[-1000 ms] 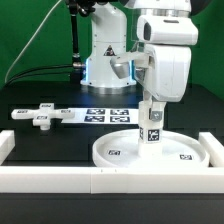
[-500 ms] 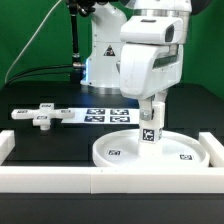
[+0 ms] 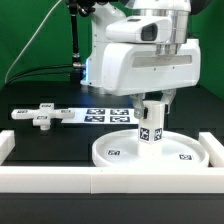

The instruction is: Assemble round table

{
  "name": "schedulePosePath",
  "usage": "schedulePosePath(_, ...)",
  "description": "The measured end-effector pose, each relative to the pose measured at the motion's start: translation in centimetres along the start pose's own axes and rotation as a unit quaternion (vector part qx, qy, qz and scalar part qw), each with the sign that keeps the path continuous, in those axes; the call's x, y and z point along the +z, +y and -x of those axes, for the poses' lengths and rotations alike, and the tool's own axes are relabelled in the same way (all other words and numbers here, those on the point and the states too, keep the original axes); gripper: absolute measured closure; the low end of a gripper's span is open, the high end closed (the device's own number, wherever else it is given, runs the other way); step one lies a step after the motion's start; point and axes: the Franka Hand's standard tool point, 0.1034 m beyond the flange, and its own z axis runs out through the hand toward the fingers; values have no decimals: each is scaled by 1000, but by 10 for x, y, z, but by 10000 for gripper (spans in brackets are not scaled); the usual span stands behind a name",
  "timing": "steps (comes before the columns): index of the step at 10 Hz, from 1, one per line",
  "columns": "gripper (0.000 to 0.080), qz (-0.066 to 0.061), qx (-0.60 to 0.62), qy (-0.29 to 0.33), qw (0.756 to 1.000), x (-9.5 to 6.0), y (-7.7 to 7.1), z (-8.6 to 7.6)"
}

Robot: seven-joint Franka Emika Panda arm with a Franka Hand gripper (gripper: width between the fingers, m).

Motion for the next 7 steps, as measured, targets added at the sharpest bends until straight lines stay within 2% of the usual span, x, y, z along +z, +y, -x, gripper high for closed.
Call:
schedulePosePath(2, 392, -9, 122, 1, 992, 0, -1, 1)
schedulePosePath(7, 392, -18, 261, 11, 965, 1, 1, 0)
